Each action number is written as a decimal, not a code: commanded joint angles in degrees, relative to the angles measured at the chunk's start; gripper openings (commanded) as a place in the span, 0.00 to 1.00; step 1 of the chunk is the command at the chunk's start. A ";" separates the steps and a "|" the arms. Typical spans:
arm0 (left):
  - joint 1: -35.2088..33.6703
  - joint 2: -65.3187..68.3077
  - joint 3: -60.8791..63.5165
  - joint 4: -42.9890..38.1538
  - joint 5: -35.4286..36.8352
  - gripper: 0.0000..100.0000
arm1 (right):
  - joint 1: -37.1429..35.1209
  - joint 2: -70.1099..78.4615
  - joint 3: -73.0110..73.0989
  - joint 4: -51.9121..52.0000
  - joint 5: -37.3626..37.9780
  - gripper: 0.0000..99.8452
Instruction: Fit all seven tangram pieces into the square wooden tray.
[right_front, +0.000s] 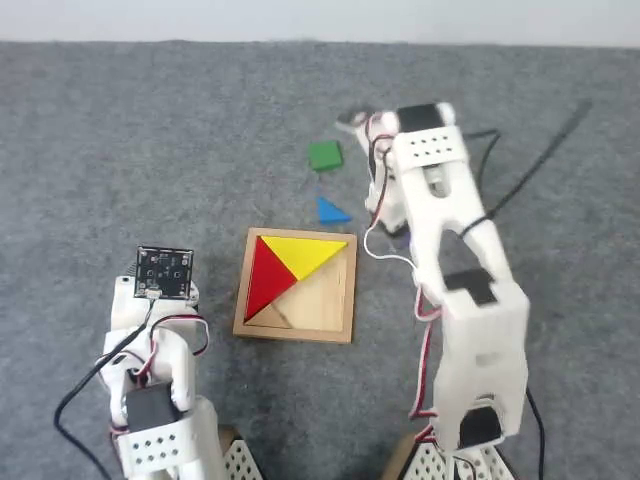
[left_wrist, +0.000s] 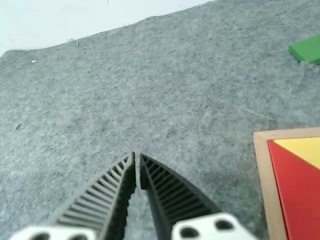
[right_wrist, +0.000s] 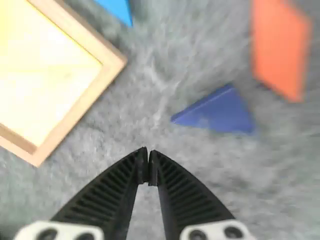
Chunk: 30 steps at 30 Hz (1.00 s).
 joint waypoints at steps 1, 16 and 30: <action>-0.18 -1.23 -0.75 0.26 -0.70 0.02 | 3.30 -5.14 -0.18 -8.92 -4.48 0.02; -0.18 -1.23 -0.75 0.26 -0.70 0.02 | 8.75 14.81 -0.62 -14.20 -8.35 0.02; -0.18 -1.23 -0.75 0.26 -0.70 0.02 | 7.34 5.58 -3.69 -9.01 0.97 0.01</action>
